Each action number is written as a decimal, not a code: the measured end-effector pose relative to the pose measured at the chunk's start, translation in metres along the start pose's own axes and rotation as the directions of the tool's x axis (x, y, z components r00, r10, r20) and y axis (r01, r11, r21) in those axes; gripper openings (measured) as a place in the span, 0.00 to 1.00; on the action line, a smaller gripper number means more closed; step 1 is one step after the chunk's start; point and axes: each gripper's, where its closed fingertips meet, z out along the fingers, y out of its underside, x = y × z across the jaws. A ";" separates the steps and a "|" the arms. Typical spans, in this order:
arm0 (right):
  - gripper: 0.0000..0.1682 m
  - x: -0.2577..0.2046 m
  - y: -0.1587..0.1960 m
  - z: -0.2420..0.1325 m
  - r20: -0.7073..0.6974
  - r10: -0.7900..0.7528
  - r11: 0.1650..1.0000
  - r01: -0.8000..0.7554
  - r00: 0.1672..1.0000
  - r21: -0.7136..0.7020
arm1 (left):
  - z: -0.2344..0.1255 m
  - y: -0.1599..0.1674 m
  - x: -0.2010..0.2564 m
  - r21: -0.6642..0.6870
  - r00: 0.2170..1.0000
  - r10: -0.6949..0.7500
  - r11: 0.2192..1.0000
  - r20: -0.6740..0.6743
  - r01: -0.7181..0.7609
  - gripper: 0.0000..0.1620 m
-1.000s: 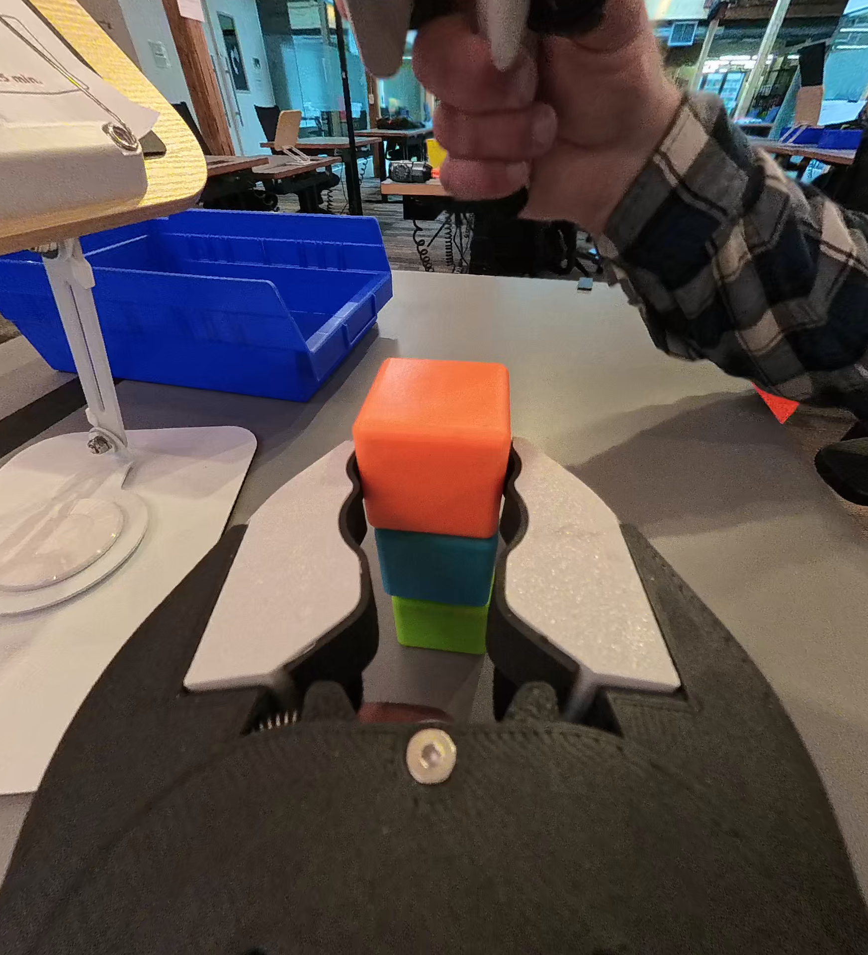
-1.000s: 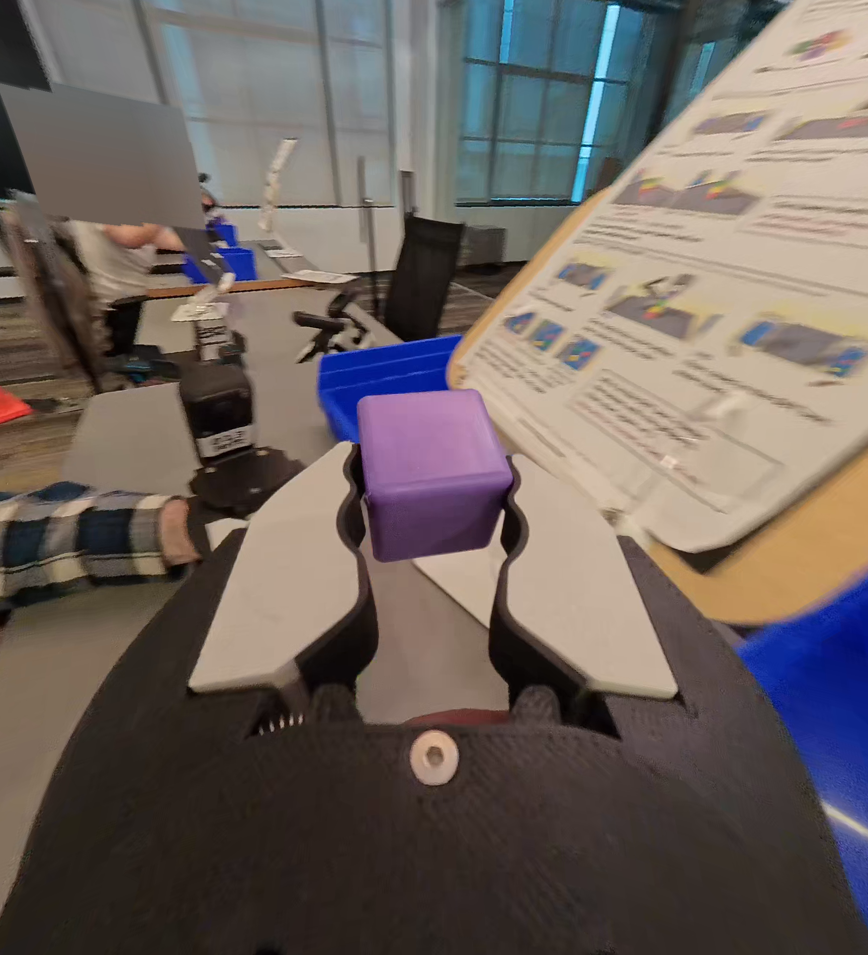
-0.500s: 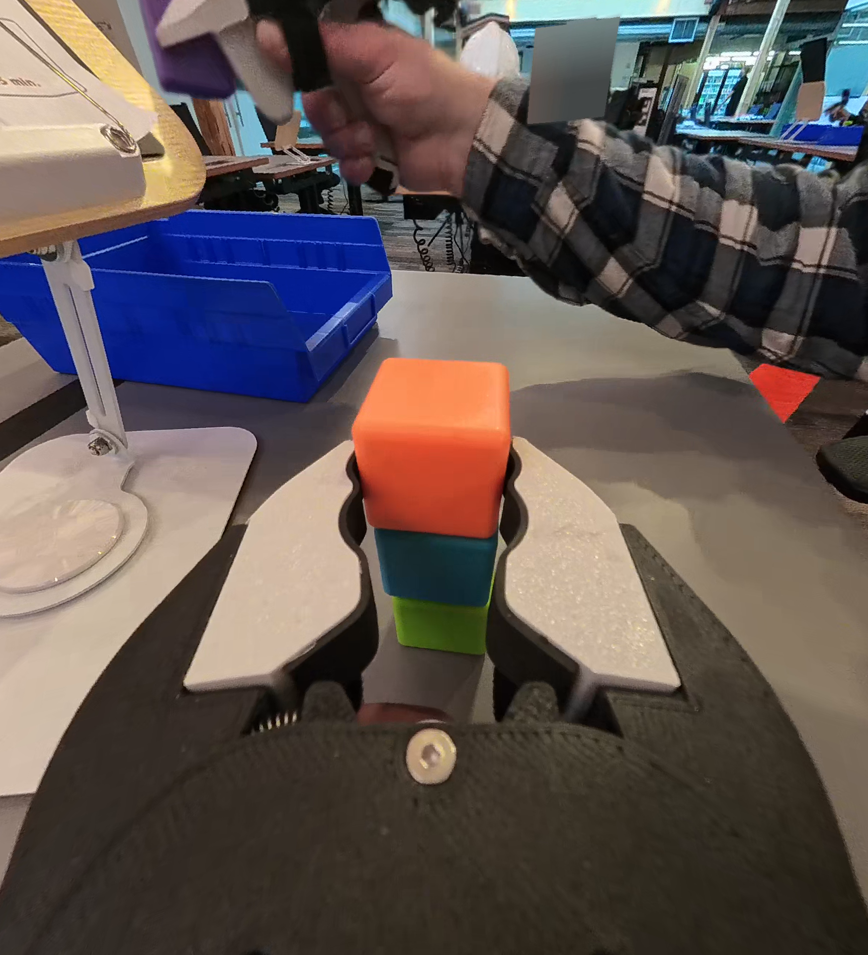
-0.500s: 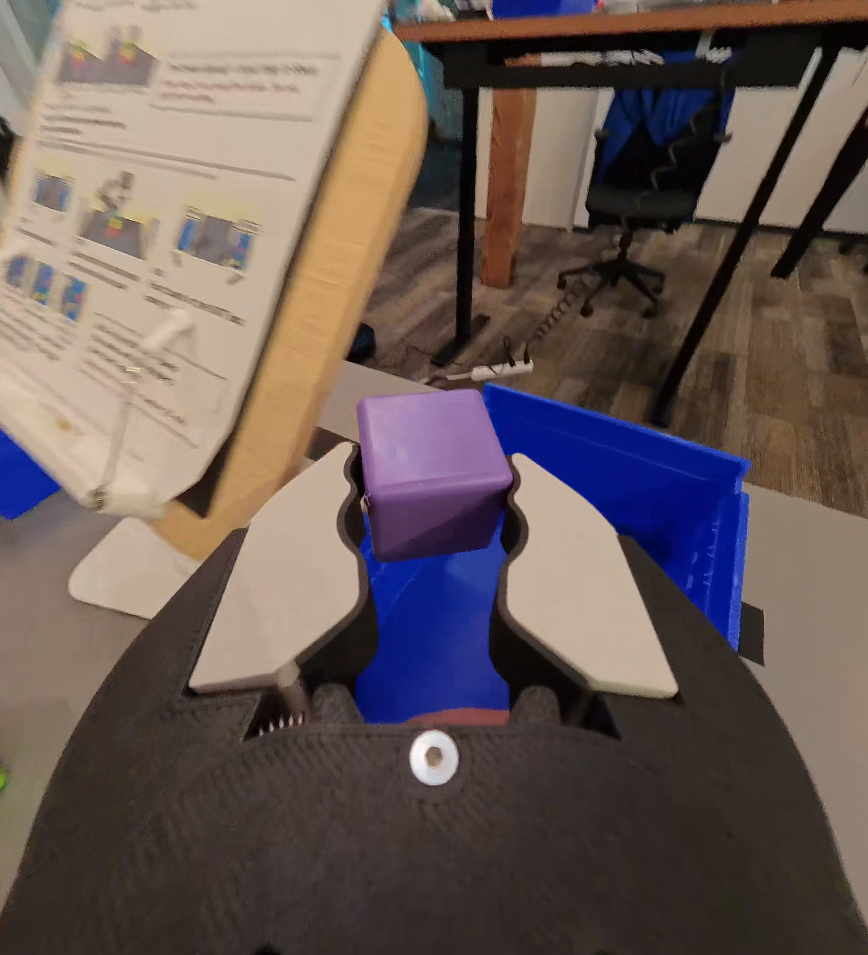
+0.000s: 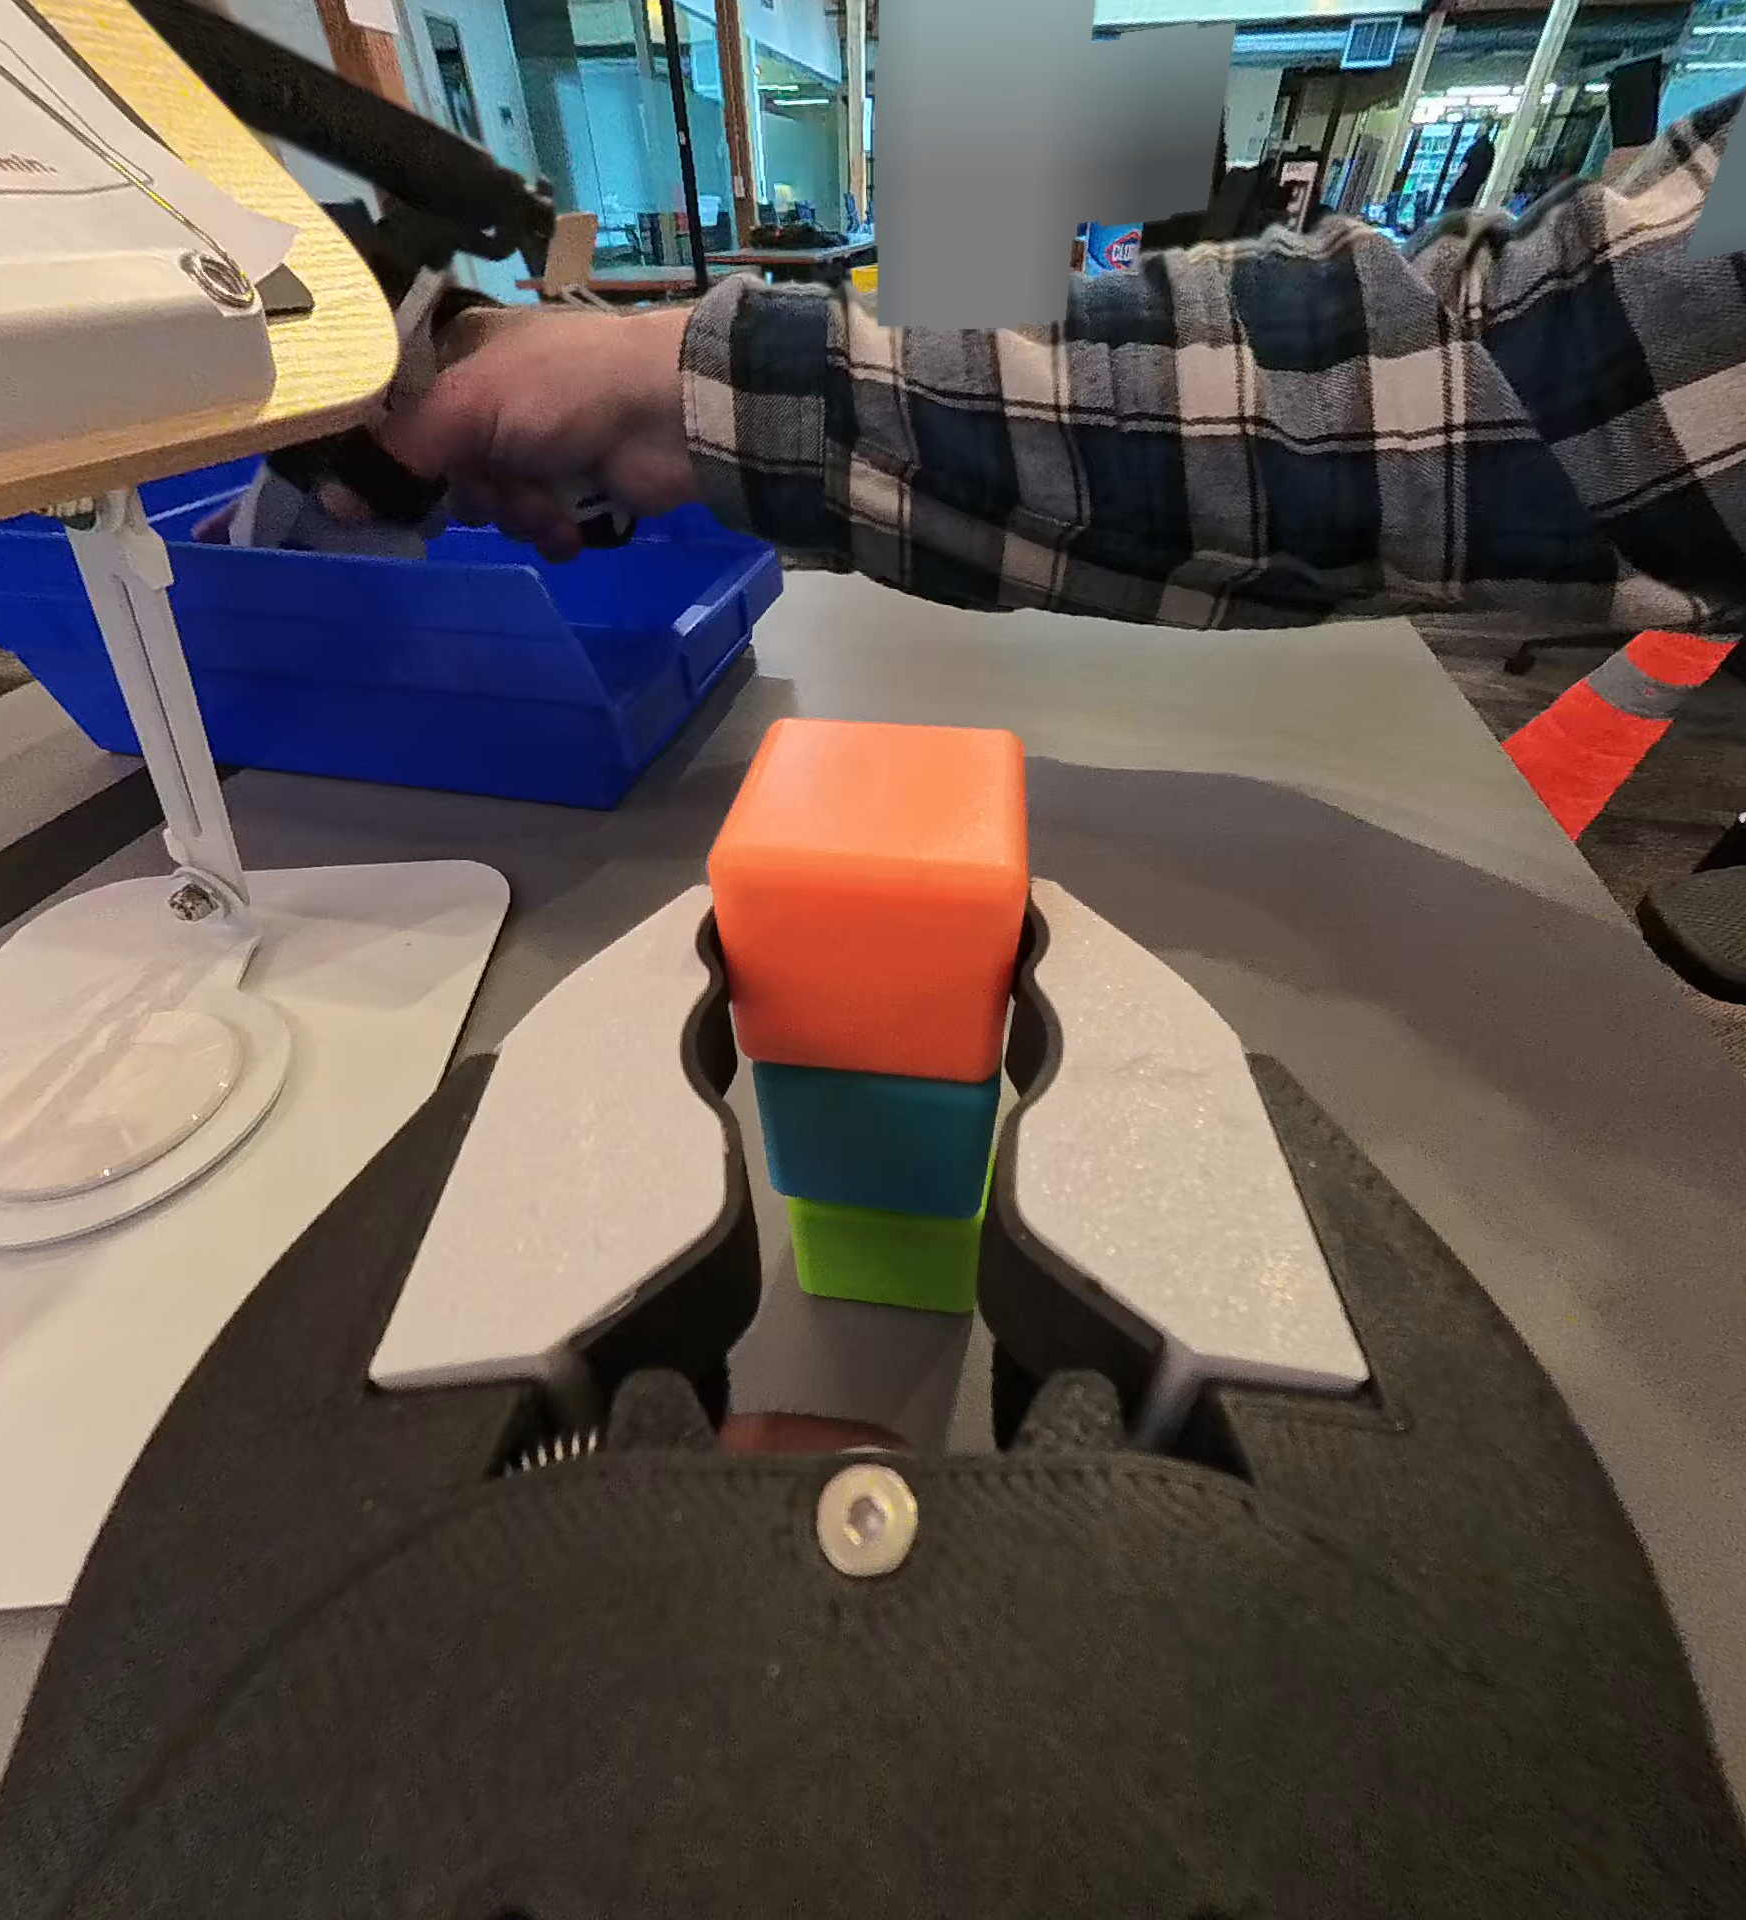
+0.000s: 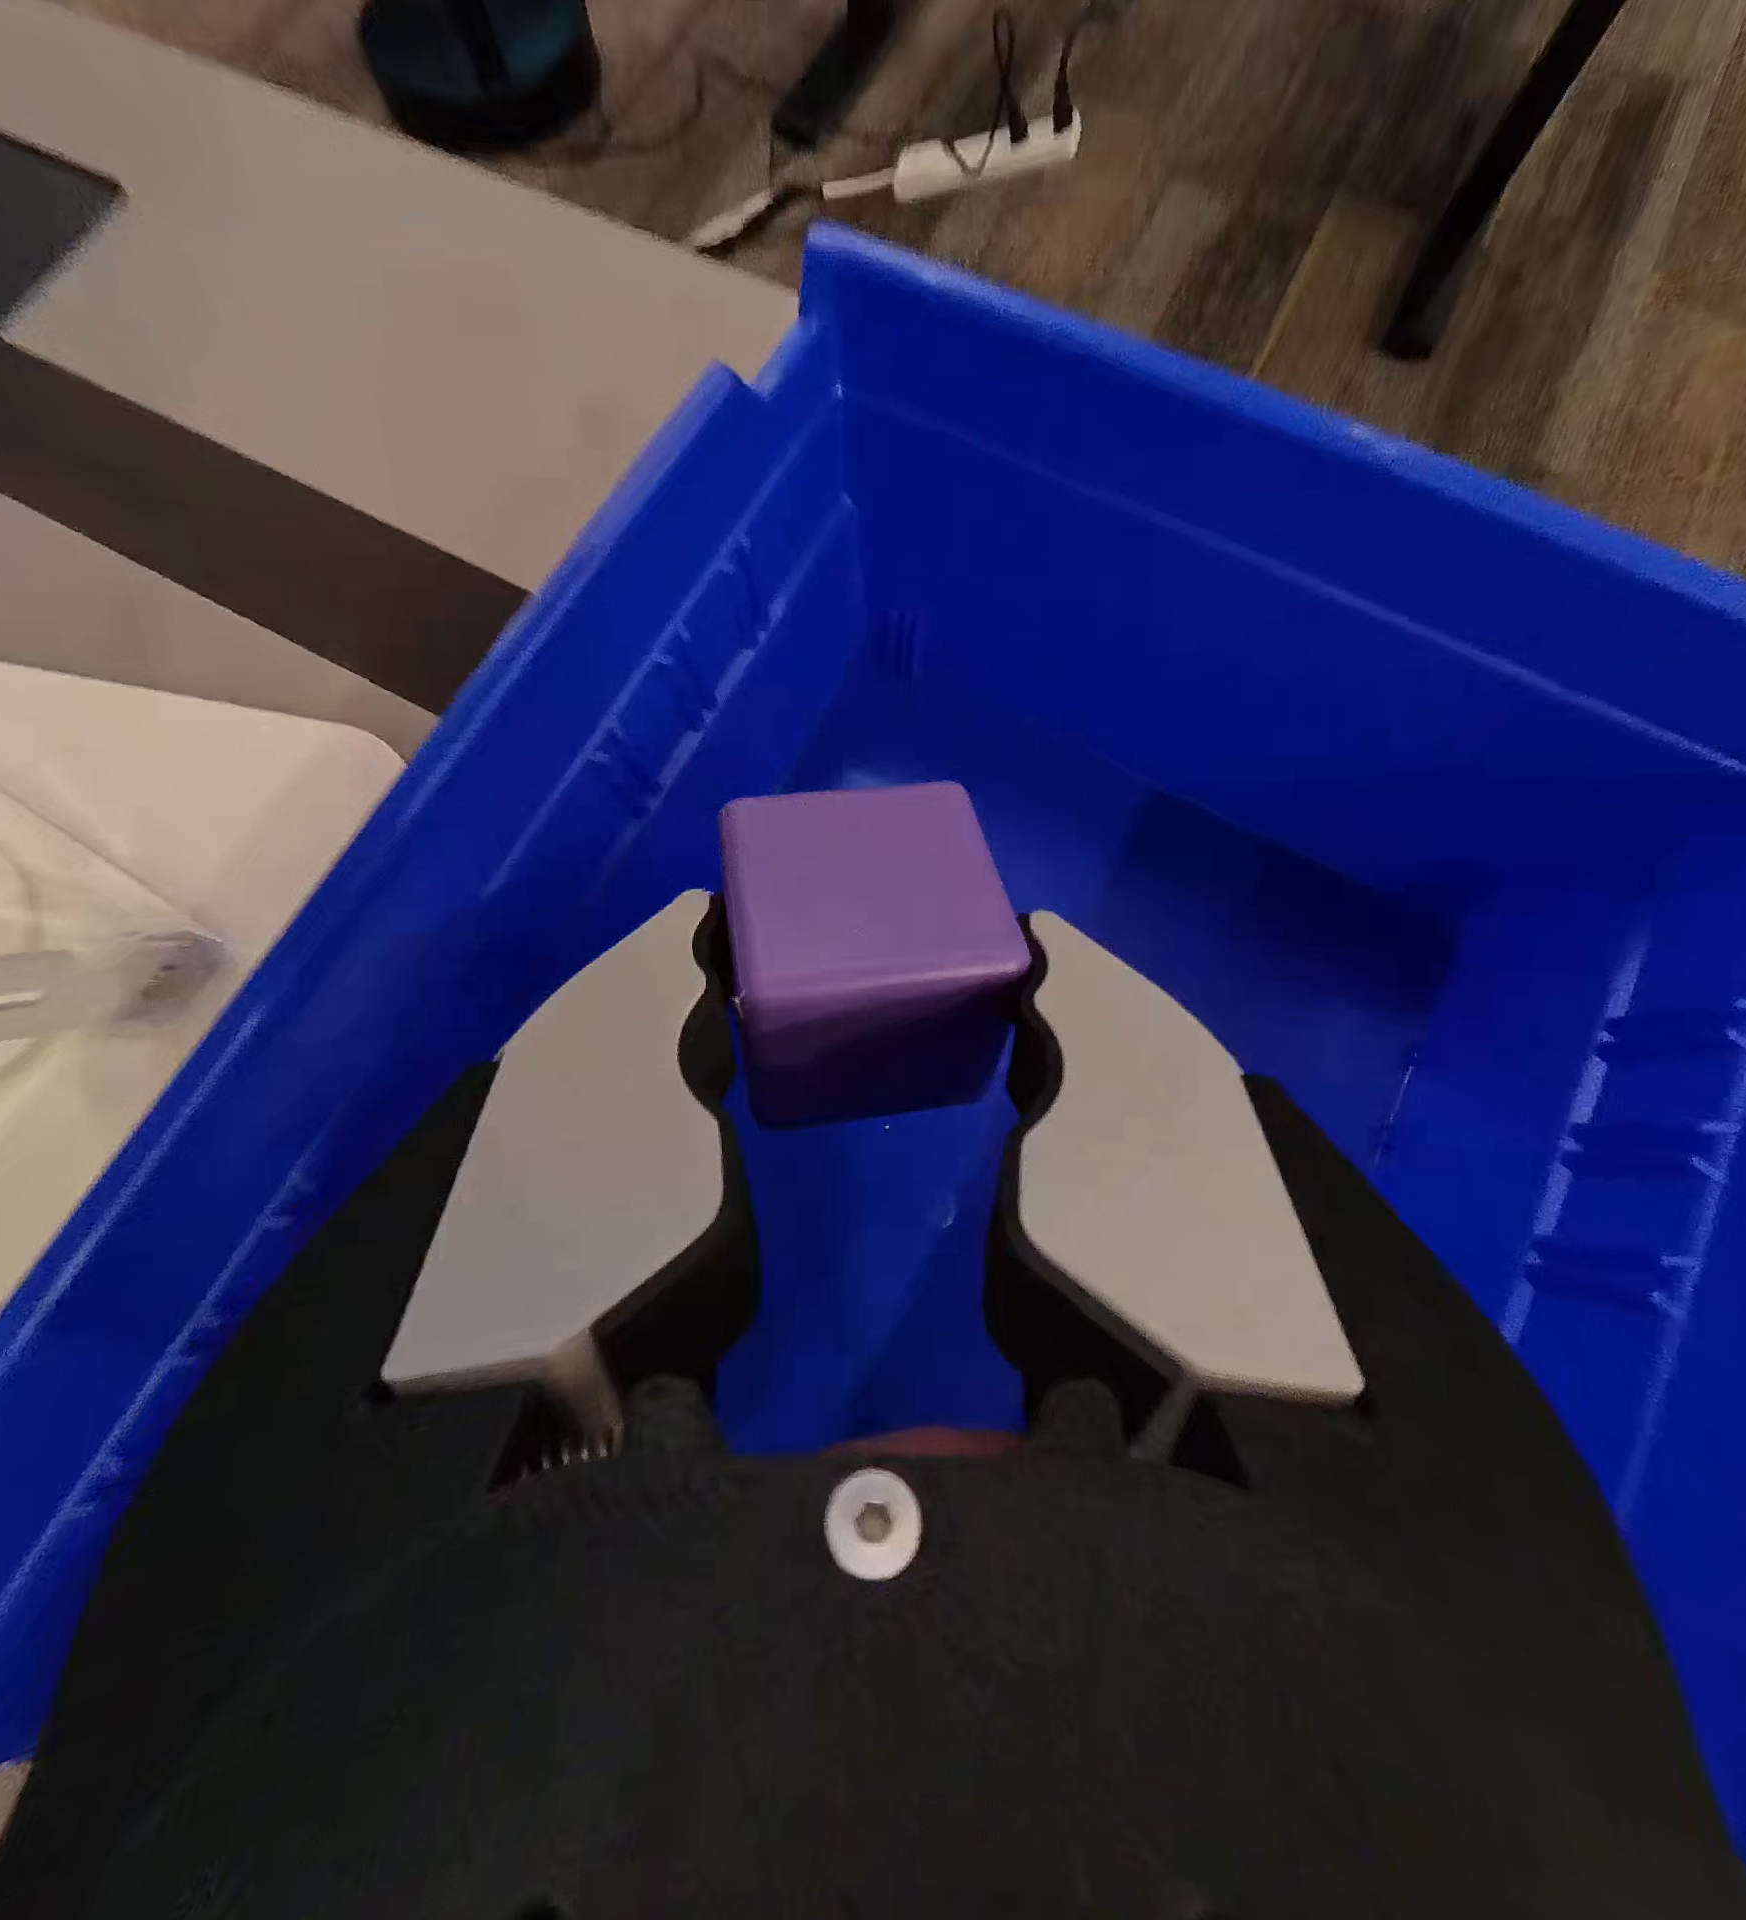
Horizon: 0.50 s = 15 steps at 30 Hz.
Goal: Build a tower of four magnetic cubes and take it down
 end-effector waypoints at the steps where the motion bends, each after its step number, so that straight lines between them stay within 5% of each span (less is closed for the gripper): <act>1: 0.31 0.001 0.003 0.006 -0.011 -0.014 1.000 0.013 1.000 -0.025 | 0.000 0.000 0.000 0.001 1.000 -0.001 1.000 0.000 0.001 0.31; 15: 0.31 0.003 0.021 0.044 -0.065 -0.106 0.981 0.094 0.992 -0.170 | 0.001 0.000 0.001 0.000 1.000 0.002 1.000 -0.002 -0.002 0.31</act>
